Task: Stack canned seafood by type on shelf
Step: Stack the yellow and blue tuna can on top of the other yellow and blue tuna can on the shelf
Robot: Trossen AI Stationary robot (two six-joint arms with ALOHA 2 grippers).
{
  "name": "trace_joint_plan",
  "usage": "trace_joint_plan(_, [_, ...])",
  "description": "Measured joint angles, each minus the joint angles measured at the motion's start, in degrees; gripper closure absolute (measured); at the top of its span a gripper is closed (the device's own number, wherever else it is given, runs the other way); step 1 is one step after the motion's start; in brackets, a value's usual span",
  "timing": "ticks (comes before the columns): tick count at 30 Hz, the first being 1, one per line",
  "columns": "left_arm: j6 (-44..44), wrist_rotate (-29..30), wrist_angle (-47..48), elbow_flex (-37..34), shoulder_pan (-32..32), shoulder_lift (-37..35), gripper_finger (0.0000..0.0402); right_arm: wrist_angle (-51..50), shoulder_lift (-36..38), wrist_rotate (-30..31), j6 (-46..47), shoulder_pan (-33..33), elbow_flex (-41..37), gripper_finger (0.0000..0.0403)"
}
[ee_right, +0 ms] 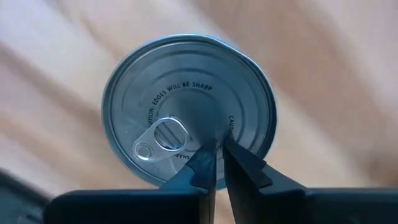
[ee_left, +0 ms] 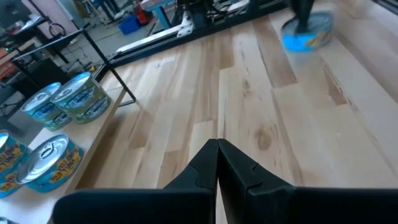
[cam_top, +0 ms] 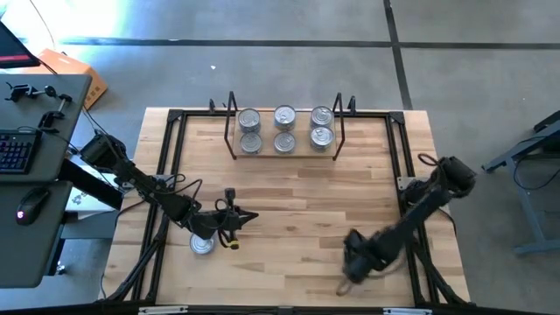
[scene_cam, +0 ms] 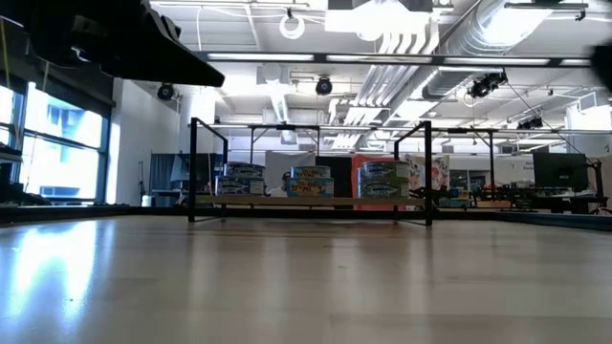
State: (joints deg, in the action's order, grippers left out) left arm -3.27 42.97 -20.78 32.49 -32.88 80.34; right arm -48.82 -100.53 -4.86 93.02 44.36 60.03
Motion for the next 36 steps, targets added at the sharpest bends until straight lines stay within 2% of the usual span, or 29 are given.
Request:
trace_joint_plan(2, [-0.5, -0.1, -0.3, 0.0, 0.0, 0.0, 0.0401, 0.4, 0.0, 4.5, -7.8, -4.0, 0.0, 0.0382])
trace_joint_plan(6, [-2.0, -0.3, -0.6, 0.0, 0.0, 0.0, 0.0401, 5.9, -0.5, 17.2, -25.0, -12.5, -0.3, 0.0382])
trace_joint_plan(10, [-1.9, -1.8, -2.3, 0.0, -0.3, 0.0, 0.0401, 20.1, -1.0, 28.6, -42.5, -19.0, -0.8, 0.0382])
trace_joint_plan(13, [-1.9, -4.2, -2.7, 0.0, -0.5, 0.0, 0.0401, 33.7, -1.1, 37.1, -56.4, -21.6, -0.9, 0.0382])
trace_joint_plan(15, [-1.9, -5.1, -2.7, 0.0, -0.5, 0.0, 0.0401, 41.7, -0.9, 40.4, -63.7, -22.6, -0.6, 0.0382])
trace_joint_plan(20, [-1.9, -5.3, -2.5, 0.0, 0.6, 0.0, 0.0401, 55.0, -2.5, 49.2, -72.5, -23.5, -0.7, 0.0382])
trace_joint_plan(26, [-3.0, -11.0, -3.0, 0.0, 2.9, 1.9, 0.0394, 65.2, -7.9, 50.7, -73.9, -23.5, -0.7, 0.0382])
trace_joint_plan(30, [-5.9, -12.4, -3.1, 0.0, 3.8, 6.5, 0.0359, 80.2, -14.3, 54.4, -71.3, -22.5, -1.5, 0.0382])
trace_joint_plan(33, [-4.5, -12.1, -3.4, 0.8, 5.2, 10.0, 0.0321, 93.3, -18.1, 54.4, -78.5, -21.5, -1.6, 0.0382])
trace_joint_plan(36, [-3.0, -11.8, -2.9, 2.0, 6.9, 13.0, 0.0291, 104.6, -18.8, 54.4, -89.4, -20.2, -1.5, 0.0382])
